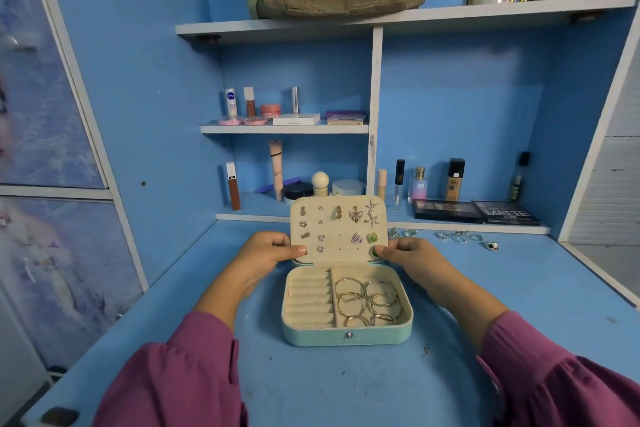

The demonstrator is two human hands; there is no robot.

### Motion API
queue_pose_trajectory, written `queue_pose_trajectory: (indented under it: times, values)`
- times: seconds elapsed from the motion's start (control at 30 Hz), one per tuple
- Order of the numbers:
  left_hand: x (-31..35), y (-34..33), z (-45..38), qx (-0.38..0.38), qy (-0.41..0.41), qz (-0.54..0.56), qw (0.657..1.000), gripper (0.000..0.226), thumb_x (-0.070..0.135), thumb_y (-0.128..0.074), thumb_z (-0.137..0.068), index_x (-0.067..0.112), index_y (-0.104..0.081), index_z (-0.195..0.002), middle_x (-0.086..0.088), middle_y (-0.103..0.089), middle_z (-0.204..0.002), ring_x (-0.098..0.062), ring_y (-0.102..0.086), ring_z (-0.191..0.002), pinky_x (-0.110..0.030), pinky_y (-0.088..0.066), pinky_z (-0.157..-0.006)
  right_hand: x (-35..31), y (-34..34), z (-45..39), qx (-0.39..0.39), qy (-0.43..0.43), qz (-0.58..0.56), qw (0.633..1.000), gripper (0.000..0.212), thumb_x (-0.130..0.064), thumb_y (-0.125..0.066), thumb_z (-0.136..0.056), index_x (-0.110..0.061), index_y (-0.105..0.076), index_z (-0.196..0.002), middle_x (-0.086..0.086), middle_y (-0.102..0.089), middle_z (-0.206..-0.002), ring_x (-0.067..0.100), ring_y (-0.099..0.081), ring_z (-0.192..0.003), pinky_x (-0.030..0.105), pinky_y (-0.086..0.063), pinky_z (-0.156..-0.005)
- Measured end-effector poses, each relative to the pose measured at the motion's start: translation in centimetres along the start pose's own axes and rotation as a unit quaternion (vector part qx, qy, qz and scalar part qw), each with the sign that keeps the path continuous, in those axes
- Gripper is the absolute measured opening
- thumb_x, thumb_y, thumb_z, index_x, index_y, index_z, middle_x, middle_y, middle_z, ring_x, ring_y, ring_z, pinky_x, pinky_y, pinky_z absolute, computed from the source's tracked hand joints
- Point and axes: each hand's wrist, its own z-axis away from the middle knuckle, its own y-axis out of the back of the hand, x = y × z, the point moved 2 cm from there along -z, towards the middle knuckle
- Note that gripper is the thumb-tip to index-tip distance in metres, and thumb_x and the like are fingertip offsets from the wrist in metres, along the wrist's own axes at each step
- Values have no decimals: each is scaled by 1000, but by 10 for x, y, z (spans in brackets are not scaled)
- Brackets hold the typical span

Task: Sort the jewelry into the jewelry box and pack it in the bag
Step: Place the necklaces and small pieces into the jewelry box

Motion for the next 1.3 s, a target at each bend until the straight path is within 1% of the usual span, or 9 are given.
queue_pose_trajectory:
  times: [0.2, 0.47, 0.7, 0.77, 0.83, 0.93, 1.07, 1.2, 1.3]
  values:
    - [0, -6, 1, 11, 20, 5, 1000, 28, 11, -71, -83, -13, -65, -96, -10, -74, -91, -18, -67, -85, -24, -52, -77, 5, -6, -6, 40, -4, 28, 999, 38, -29, -67, -87, 4, -66, -106, -5, -67, -79, 10, -58, -73, 24, -48, -71]
    - [3, -4, 4, 6, 33, -44, 998, 37, 22, -70, -85, -13, -62, -97, -18, -71, -98, -22, -62, -86, -43, -49, -92, 7, -7, -7, 52, 1, 28, 998, 37, -29, -69, -85, 4, -67, -101, -1, -70, -83, 15, -62, -76, 33, -51, -80]
    - [4, -2, 2, 2, 60, -42, 997, 13, 16, -61, -91, 9, -67, -82, 5, -64, -70, 0, -51, -54, -14, -37, -52, 7, -7, -7, 52, -6, 34, 998, 37, -29, -67, -86, 5, -66, -101, 0, -70, -81, 14, -60, -73, 29, -49, -72]
    - [2, -3, 1, 3, 58, -41, 997, 15, 16, -66, -88, 0, -67, -89, -2, -72, -82, -3, -60, -66, -13, -42, -57, 7, -7, -7, 52, -6, 34, 998, 36, -29, -68, -86, 4, -67, -99, 1, -70, -83, 15, -61, -74, 30, -50, -74]
    - [2, -3, 2, 10, 58, -37, 998, 31, 17, -70, -84, -11, -64, -97, -13, -73, -94, -16, -63, -83, -26, -50, -74, 7, -7, -7, 52, -5, 36, 998, 32, -30, -68, -86, 1, -69, -95, 1, -70, -84, 16, -61, -76, 31, -50, -76]
    - [3, -3, 3, 3, 45, -37, 998, 42, 19, -74, -81, -15, -59, -99, -21, -69, -100, -22, -61, -85, -44, -47, -96, 7, -6, -7, 50, -1, 41, 998, 27, -30, -67, -86, -4, -70, -90, -1, -69, -82, 13, -60, -74, 26, -47, -68]
    - [3, -6, 2, 13, 48, -54, 997, 36, 18, -72, -82, -13, -61, -96, -16, -72, -93, -19, -64, -82, -39, -51, -89, 7, -6, -6, 46, 4, 35, 998, 22, -30, -68, -86, -8, -72, -89, -2, -70, -85, 13, -62, -78, 29, -50, -76]
    - [5, -12, 2, 15, 50, -70, 996, 16, 11, -67, -86, 5, -62, -73, -1, -69, -75, -8, -61, -65, -15, -47, -56, 7, -6, -5, 41, 18, 24, 999, 11, -26, -69, -86, -16, -72, -89, -3, -71, -87, 13, -64, -82, 29, -51, -80]
    - [5, -9, 3, 15, 54, -57, 997, 17, 11, -69, -85, -6, -66, -87, -8, -73, -85, -19, -68, -80, -26, -54, -74, 6, -5, -4, 52, 34, -5, 998, 16, -19, -72, -83, -23, -69, -98, 2, -69, -83, 17, -65, -77, 31, -52, -77]
